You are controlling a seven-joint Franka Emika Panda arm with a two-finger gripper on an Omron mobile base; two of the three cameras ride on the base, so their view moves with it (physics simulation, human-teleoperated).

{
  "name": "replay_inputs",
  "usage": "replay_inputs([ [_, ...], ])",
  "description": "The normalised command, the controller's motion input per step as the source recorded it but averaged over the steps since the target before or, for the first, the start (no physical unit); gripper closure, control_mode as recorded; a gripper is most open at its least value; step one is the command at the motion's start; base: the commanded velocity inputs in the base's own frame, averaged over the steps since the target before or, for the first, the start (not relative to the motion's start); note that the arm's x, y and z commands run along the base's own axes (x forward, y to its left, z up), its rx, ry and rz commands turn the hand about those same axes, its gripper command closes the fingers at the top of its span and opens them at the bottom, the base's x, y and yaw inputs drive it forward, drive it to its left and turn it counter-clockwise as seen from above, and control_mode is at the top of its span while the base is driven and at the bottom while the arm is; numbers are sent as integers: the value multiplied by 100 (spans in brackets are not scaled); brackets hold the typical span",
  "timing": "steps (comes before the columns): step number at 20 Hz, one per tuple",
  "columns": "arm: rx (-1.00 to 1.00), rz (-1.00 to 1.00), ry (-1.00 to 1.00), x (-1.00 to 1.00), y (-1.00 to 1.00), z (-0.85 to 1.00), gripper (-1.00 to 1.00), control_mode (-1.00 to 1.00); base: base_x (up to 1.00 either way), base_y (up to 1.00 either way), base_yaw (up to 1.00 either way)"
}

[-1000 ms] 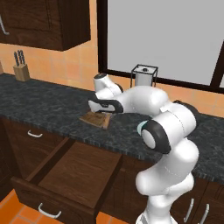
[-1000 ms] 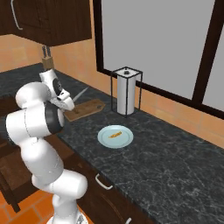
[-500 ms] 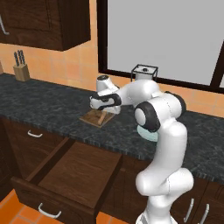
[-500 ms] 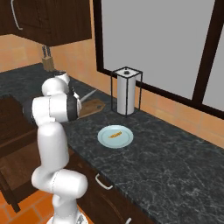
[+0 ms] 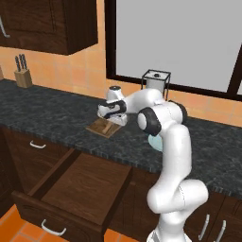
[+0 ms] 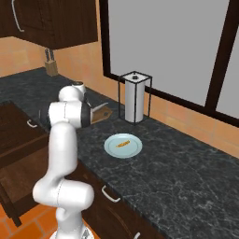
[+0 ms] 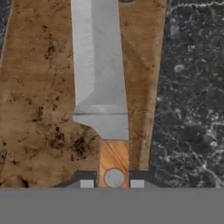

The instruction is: Pick up the knife from the drawer and place it on the cutting board. Then place the meat from the plate to the cutting board.

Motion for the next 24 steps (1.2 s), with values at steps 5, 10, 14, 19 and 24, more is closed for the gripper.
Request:
replay_inputs([
  [5,5,0,-4,26,1,9,-100,-100,0,0,0],
  [10,0,0,-4,-70,-32,94,-100,-100,0,0,0],
  [14,0,0,12,-100,-77,35,-100,-100,0,0,0],
  [19,0,0,6,-100,-85,2,-100,-100,0,0,0],
  [24,-4,1,0,-100,-99,0,-100,-100,0,0,0],
])
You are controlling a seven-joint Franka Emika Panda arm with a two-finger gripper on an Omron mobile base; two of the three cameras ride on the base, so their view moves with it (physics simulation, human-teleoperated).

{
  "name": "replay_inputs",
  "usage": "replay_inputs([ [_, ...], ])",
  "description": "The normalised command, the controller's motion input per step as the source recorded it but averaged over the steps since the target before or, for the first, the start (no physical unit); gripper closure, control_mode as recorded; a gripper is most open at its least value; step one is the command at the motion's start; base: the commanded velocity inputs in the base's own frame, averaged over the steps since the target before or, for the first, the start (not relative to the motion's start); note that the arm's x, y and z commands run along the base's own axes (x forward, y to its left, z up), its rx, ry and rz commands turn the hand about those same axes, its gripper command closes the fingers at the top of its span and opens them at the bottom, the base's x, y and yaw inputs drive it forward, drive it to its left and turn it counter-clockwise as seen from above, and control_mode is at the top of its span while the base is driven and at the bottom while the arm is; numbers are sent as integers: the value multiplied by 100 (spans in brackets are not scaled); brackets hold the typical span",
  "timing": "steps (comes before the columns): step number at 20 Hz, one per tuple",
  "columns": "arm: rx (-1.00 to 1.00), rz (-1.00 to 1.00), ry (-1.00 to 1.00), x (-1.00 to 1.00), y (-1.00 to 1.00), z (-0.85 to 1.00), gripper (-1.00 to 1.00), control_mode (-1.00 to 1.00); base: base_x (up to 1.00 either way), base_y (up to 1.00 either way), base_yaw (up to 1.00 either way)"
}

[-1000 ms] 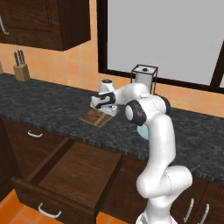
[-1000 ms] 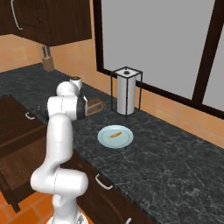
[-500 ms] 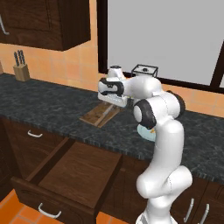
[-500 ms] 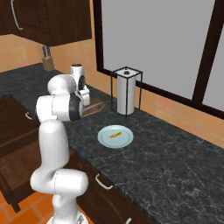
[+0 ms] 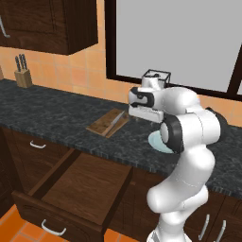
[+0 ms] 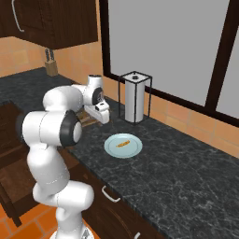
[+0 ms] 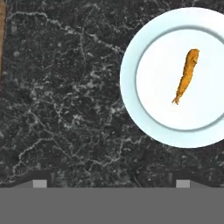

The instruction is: Pick up the knife from the drawer and place it on the cutting board. Then place the meat from the plate to the cutting board.

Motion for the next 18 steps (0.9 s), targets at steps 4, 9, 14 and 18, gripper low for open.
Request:
replay_inputs([
  [4,-5,6,5,-77,-100,-26,-100,-100,0,0,0],
  [9,0,1,12,0,-95,-49,-100,-100,0,0,0],
  [14,2,0,5,17,-53,-45,-100,-100,0,0,0],
  [18,0,0,-2,31,-8,-32,-100,-100,0,0,0],
])
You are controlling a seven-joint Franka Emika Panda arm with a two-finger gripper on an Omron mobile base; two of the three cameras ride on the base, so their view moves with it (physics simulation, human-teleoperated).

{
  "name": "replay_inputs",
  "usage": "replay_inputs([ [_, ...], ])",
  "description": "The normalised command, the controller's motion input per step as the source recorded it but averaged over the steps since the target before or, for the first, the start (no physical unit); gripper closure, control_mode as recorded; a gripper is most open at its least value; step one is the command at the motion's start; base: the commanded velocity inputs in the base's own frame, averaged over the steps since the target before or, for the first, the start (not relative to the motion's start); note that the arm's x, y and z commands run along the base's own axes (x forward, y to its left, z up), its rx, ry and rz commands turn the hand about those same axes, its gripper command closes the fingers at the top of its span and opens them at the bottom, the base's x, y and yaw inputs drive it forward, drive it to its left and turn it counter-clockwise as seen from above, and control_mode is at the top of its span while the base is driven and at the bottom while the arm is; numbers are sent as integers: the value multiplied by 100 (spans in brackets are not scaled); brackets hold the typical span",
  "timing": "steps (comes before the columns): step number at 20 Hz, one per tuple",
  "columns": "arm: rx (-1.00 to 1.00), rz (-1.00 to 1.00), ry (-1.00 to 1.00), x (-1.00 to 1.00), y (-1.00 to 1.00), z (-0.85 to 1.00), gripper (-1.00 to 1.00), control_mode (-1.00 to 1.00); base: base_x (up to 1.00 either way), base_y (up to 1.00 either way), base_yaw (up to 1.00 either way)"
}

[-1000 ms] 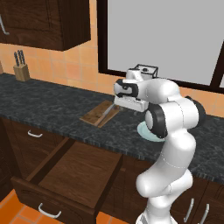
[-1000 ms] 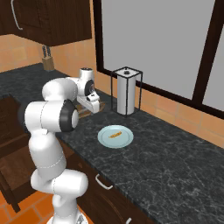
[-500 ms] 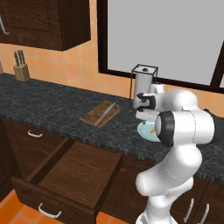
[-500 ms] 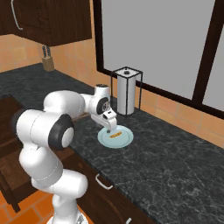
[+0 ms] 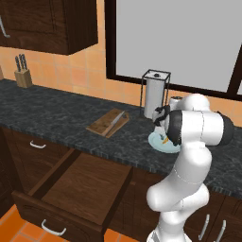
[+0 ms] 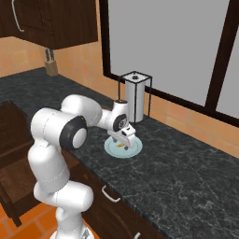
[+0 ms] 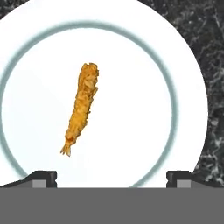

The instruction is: Pick up the knife from the drawer and place it on the cutting board. Then place the meat from the plate to the cutting board.

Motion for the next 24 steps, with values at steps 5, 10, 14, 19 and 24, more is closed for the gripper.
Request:
replay_inputs([
  [5,0,0,-7,36,0,-16,-100,-100,0,0,0],
  [10,0,0,-6,32,-7,-34,-100,-100,0,0,0],
  [14,0,0,-10,15,-18,-14,-100,-100,0,0,0],
  [19,0,0,-8,13,-22,-16,-100,-100,0,0,0],
  [24,0,1,-3,23,0,-18,-100,-100,0,0,0],
])
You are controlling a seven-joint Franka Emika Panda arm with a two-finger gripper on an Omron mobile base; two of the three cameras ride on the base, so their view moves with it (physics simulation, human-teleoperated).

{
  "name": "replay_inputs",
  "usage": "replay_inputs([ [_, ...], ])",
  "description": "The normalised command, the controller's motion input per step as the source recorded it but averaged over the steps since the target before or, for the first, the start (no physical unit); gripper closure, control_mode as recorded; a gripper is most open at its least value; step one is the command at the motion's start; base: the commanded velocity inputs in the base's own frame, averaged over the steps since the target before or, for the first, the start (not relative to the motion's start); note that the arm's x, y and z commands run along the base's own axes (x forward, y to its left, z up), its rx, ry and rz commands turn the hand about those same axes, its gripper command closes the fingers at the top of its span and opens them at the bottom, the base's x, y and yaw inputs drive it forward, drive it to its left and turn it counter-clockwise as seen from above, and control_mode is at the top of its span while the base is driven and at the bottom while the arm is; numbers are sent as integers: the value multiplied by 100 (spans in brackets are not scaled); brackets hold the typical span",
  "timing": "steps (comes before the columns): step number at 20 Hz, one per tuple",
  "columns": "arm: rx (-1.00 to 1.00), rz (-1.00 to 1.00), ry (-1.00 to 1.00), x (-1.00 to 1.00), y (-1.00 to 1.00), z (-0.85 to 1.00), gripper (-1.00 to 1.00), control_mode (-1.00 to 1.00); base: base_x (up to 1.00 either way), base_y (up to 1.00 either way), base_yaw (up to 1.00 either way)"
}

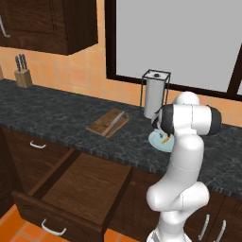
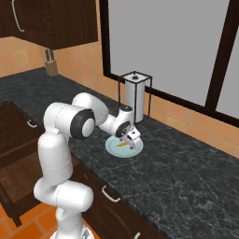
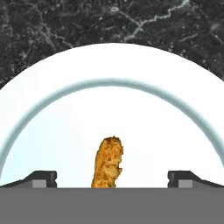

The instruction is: Pick up the knife from the drawer and place it on the cutting board. Then place the meat from the plate to the cutting board.

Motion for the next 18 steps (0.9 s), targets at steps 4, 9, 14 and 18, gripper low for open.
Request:
replay_inputs([
  [4,0,1,0,0,0,-28,100,-100,0,0,0],
  [9,0,0,1,1,0,-28,100,-100,0,0,0],
  [14,1,0,3,0,0,-32,100,-100,0,0,0],
  [18,1,0,1,0,0,-9,100,-100,0,0,0],
])
